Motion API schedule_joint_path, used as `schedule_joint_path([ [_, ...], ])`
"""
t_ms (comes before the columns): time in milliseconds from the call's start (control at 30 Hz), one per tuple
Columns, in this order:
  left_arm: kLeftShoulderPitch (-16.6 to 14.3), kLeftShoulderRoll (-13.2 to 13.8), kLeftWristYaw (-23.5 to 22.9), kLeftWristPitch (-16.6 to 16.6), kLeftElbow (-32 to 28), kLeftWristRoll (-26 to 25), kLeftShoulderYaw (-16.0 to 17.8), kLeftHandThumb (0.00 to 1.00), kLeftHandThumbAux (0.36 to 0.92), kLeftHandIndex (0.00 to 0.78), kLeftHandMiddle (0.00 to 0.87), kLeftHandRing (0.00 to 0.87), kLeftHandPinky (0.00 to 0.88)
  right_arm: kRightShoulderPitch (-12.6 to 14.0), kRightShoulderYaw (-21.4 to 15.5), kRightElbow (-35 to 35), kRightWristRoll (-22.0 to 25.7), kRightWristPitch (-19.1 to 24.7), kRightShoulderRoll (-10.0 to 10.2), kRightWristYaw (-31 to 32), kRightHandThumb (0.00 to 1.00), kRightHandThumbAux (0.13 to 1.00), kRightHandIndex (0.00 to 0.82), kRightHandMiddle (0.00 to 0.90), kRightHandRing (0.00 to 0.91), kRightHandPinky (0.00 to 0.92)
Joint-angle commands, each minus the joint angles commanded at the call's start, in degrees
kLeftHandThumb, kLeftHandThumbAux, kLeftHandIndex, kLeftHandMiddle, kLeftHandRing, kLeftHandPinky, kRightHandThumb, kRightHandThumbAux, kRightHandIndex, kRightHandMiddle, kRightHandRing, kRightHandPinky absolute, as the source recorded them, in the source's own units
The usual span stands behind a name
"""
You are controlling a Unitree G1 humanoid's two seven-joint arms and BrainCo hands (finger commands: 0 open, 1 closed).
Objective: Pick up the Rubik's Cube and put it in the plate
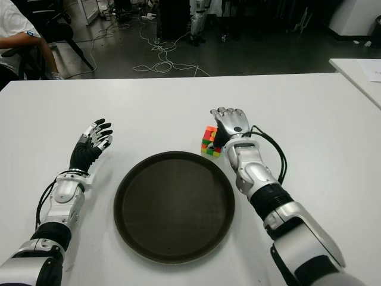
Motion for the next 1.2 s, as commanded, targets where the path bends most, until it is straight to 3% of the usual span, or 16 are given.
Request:
schedule_joint_path([
  [367,-0.04,-0.09,1.1,0.01,0.18,0.39,-0.05,0.099,0.653,0.155,0.197,0.19,0.195,-0.2,-0.45,0.46,0.51,0.69,0.36,-2.05,0.0,0.732,0.123,0.132,0.139,0.132],
  [700,-0.13,0.19,1.71,-0.91,0.68,1.27,-0.53,0.074,0.655,0.15,0.183,0.167,0.138,-0.43,-1.47,0.56,1.49,0.86,0.51,-2.94,0.0,0.728,0.138,0.15,0.154,0.147],
  [1200,-0.56,-0.07,1.08,-0.66,1.53,0.39,-0.14,0.096,0.648,0.152,0.184,0.178,0.167,-1.03,-3.17,2.56,3.61,-1.32,0.82,-3.93,0.0,0.749,0.136,0.151,0.144,0.114],
])
